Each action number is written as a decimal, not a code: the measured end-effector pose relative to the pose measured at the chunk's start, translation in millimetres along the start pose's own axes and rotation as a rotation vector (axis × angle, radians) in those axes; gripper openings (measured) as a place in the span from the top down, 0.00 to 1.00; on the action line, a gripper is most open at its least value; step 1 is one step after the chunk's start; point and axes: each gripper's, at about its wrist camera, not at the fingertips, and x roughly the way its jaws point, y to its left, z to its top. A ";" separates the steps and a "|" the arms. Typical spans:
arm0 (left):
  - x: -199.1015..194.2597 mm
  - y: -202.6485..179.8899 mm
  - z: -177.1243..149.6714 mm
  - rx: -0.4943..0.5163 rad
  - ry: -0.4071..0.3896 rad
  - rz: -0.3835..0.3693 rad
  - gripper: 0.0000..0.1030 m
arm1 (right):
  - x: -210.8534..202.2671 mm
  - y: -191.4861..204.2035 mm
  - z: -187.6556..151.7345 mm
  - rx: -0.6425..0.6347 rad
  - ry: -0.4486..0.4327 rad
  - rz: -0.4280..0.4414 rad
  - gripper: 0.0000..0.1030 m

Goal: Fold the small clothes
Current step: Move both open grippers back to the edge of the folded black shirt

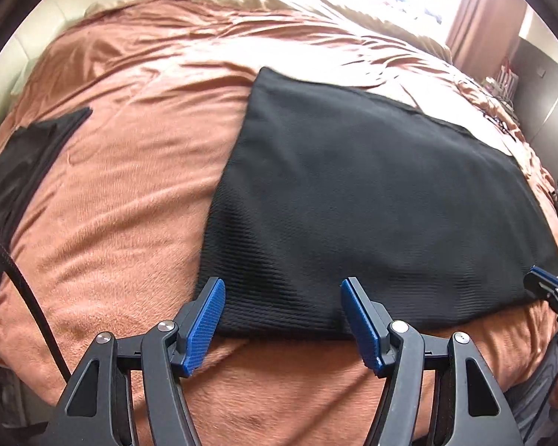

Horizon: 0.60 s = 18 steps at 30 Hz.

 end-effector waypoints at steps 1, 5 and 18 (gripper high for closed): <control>1.9 3.2 -1.4 -0.001 0.004 -0.002 0.40 | 3.5 1.1 -0.7 0.000 0.002 0.002 0.81; 1.4 8.0 -5.0 0.018 -0.006 -0.005 0.44 | 21.5 5.3 -10.8 -0.010 0.043 0.007 0.84; -20.1 27.3 -9.9 -0.029 -0.023 0.016 0.56 | -16.0 -36.5 -24.2 0.055 -0.023 0.010 0.84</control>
